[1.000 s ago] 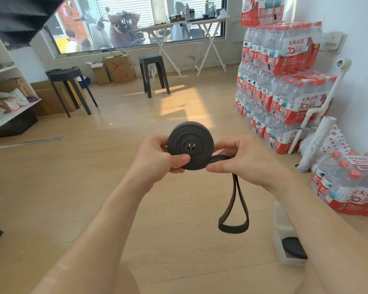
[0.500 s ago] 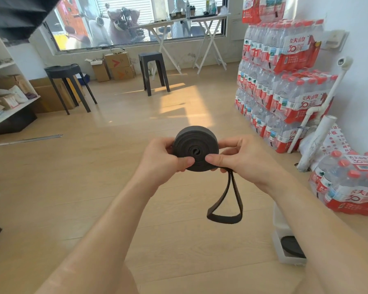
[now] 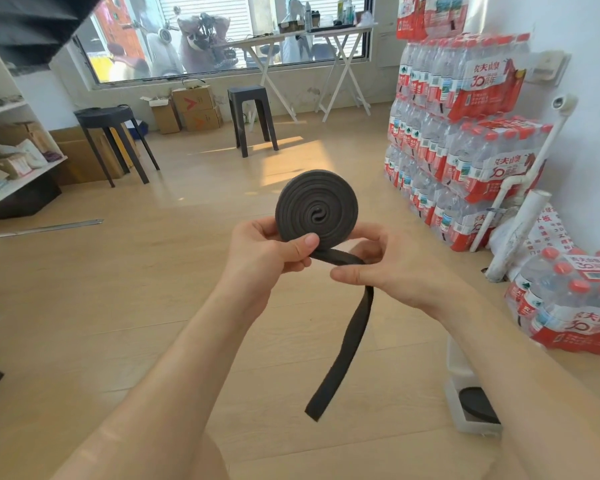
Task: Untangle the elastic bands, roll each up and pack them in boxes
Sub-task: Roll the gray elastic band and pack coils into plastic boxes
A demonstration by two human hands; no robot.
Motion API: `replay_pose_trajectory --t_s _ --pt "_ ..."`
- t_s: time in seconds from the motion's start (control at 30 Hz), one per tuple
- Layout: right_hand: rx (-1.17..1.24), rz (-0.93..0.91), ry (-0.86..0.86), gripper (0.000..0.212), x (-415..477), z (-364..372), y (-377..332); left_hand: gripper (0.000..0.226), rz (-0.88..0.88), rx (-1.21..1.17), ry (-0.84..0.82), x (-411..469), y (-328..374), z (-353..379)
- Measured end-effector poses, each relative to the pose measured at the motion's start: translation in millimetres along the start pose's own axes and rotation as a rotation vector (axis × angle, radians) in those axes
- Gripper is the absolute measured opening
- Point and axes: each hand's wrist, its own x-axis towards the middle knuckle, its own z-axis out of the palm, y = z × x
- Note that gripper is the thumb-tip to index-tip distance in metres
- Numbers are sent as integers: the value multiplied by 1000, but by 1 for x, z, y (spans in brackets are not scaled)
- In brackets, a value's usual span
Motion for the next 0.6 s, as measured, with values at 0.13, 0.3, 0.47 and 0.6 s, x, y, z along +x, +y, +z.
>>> replay_pose_trajectory --t_s 0.13,0.3,0.47,0.6 --pt "-8 -39 31 27 -3 -6 -4 16 -28 96 -13 -1 4 -4" --pt "-79 -3 8 32 -1 -13 -2 18 -29 175 -47 -1 6 -5" --pt "-198 -17 -12 22 -2 -21 1 22 -29 237 -62 0 6 -10" --pt "-182 -31 6 25 -2 -20 2 22 -7 307 -98 1 7 -10"
